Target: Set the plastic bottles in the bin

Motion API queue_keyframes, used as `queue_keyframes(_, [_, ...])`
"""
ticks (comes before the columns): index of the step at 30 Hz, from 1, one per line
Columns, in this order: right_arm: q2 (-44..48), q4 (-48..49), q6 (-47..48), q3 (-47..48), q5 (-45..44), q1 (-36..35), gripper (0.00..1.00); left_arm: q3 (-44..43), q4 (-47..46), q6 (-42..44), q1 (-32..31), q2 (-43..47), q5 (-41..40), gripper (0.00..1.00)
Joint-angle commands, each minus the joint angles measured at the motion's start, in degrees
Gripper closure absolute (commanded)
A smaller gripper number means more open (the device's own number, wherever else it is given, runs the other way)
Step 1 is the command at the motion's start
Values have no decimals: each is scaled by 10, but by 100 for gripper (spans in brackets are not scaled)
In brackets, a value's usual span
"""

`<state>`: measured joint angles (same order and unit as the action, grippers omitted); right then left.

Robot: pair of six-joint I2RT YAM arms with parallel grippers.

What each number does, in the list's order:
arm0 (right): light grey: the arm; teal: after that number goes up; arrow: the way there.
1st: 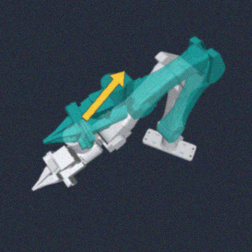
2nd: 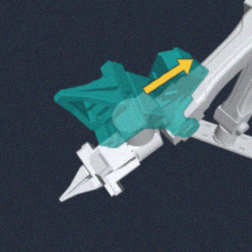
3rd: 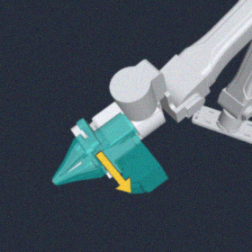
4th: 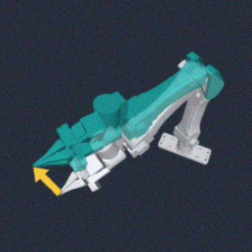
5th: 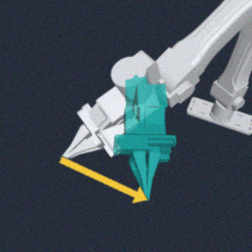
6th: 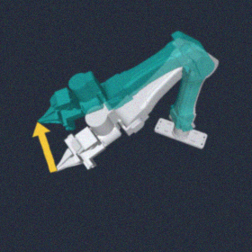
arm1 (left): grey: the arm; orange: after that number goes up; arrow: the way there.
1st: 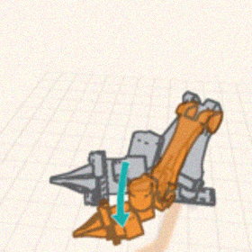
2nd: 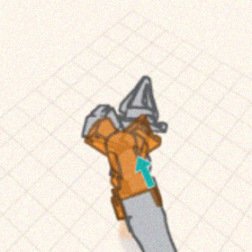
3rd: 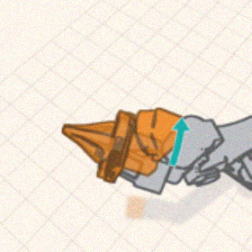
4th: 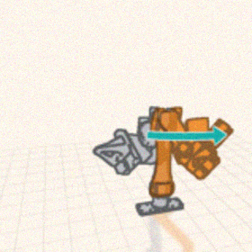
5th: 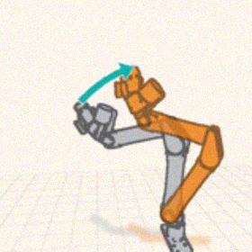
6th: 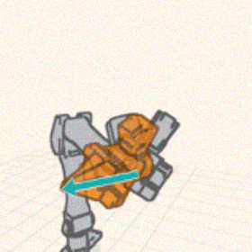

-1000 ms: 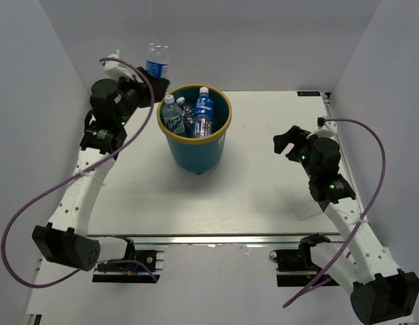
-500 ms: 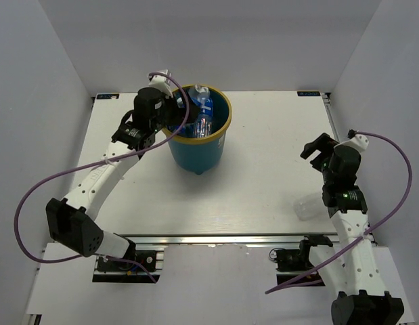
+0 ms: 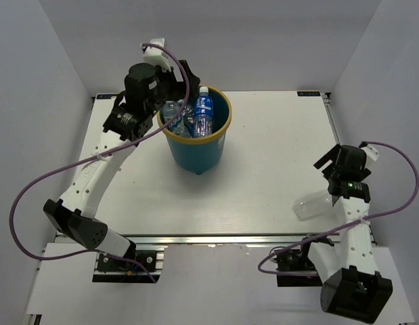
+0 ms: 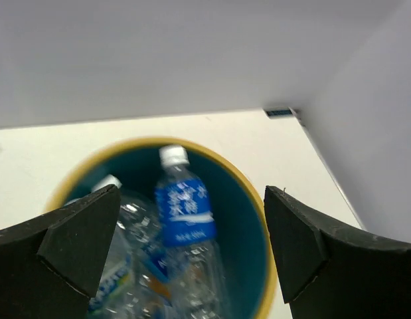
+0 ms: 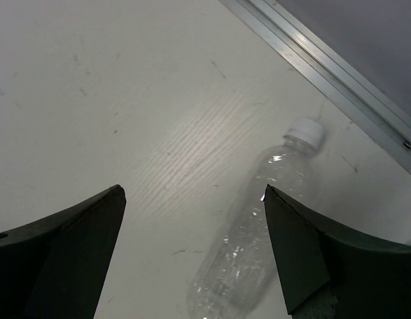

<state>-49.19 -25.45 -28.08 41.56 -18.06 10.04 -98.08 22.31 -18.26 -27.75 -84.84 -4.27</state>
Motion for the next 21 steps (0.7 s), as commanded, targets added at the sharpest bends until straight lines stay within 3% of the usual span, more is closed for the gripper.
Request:
queue_keyframes(1, [-28,-40,-19,22,-6,55,11,-47,40,47,6,-5,-128,2])
queue_keyframes(3, [-44,-32,-15,13,18,80,11,-57,48,48,34,-10,-130,2])
queue_keyframes(6, [-71,-15,-14,-17,74,123,11,-58,54,8,136,-24,-42,2])
queue_keyframes(7, [-78,-6,-21,-26,73,133,11,-42,52,-21,183,-29,-34,2])
queue_keyframes(13, [-143,46,-36,-73,72,172,11,97,-10,-90,298,-2,67,2])
queue_keyframes(18, [-203,73,-45,-75,101,174,11,209,-32,-147,383,27,80,2])
queue_keyframes(19, [-205,78,-47,-78,108,174,12,221,-35,-156,394,29,90,2])
queue_keyframes(21, [-206,114,-48,-87,129,174,28,256,-53,-173,412,29,112,2])
